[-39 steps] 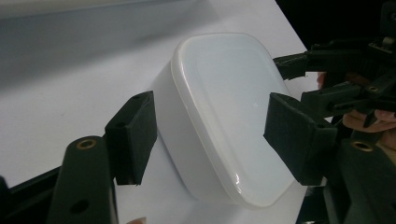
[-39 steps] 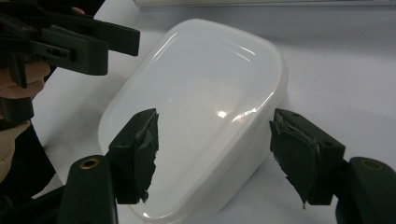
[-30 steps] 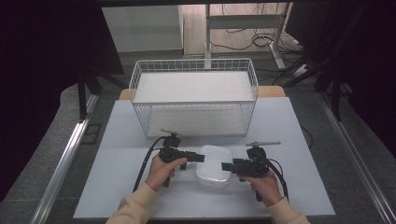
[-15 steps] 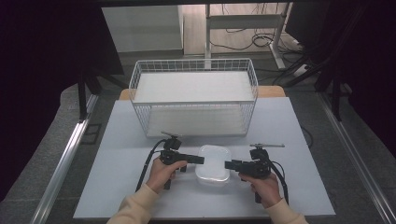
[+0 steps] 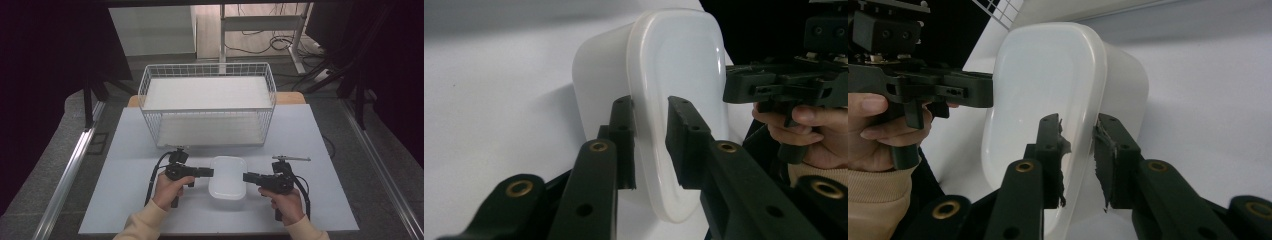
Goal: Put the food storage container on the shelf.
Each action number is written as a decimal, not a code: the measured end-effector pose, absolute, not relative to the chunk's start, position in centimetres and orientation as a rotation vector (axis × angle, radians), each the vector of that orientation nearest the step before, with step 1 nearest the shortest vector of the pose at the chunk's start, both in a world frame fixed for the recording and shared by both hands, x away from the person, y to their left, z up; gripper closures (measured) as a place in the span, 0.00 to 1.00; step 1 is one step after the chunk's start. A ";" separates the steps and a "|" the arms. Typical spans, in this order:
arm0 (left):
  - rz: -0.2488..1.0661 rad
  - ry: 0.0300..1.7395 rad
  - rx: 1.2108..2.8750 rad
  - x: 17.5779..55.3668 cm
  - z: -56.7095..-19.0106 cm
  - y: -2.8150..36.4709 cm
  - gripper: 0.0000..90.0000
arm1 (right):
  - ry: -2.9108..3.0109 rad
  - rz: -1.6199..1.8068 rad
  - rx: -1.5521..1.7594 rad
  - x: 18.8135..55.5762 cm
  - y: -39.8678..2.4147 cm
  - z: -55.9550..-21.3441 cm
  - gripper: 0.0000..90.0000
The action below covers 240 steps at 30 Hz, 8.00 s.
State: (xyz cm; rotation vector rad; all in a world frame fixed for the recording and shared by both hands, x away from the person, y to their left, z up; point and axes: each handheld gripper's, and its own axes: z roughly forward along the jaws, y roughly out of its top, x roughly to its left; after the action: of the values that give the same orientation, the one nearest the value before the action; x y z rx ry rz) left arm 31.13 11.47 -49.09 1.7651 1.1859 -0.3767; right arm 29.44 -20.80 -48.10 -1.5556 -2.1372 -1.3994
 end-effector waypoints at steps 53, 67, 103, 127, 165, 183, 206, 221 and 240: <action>-0.116 1.019 1.726 31.2 -39.6 13.4 0.89 | -2.359 -1.626 -1.318 31.6 -19.5 -39.1 0.87; -0.077 0.993 1.726 32.4 -37.0 13.8 0.89 | -2.372 -1.681 -1.274 32.7 -19.2 -36.5 0.87; 0.064 0.961 1.717 35.7 -29.4 15.4 0.89 | -2.479 -1.723 -1.187 36.9 -17.2 -28.9 0.87; -0.028 1.017 1.674 41.6 -27.8 16.5 0.89 | -2.439 -1.680 -1.191 42.7 -16.2 -26.4 0.87; -0.411 1.259 1.434 51.4 -33.4 18.1 0.80 | -2.031 -1.366 -1.525 52.8 -15.3 -30.1 0.72; -0.037 1.181 1.593 46.4 -29.9 18.3 0.30 | -2.270 -1.618 -1.468 47.5 -14.1 -27.1 0.26; 0.161 1.040 1.708 35.6 -33.1 18.7 0.30 | -2.547 -1.701 -1.248 39.1 -20.2 -29.8 0.27; 0.209 1.130 1.801 29.3 -43.3 20.0 0.30 | -2.650 -1.633 -1.210 32.0 -24.3 -39.3 0.28; 0.180 1.171 1.888 27.6 -47.5 19.2 0.28 | -2.661 -1.452 -1.273 31.0 -25.6 -46.5 0.28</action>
State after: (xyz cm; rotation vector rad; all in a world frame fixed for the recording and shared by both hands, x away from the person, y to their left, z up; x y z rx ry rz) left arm 27.60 19.22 -47.49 1.8878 1.1707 0.1802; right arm 31.02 -25.61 -46.46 -1.2725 -2.6610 -1.4520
